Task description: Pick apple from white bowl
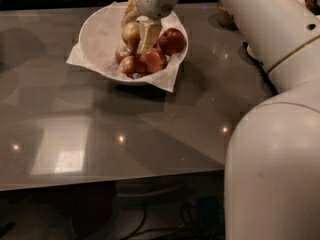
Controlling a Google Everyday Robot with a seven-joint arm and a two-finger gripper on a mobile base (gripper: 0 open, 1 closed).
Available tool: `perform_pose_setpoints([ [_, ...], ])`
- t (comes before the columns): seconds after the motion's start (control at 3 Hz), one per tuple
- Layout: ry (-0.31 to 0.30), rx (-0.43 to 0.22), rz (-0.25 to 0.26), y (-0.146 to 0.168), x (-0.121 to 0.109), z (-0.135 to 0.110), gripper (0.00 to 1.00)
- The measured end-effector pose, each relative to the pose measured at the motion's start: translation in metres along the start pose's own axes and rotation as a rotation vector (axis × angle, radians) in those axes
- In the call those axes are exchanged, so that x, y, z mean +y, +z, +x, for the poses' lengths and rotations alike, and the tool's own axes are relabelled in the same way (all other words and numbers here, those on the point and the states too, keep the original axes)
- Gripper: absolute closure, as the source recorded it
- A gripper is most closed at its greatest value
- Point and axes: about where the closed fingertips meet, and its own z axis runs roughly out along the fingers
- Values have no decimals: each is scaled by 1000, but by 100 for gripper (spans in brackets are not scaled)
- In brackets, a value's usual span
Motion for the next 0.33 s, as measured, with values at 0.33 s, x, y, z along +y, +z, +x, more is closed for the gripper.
perform_pose_setpoints([
  [0.33,-30,-85,71,-38,-6,-15,100],
])
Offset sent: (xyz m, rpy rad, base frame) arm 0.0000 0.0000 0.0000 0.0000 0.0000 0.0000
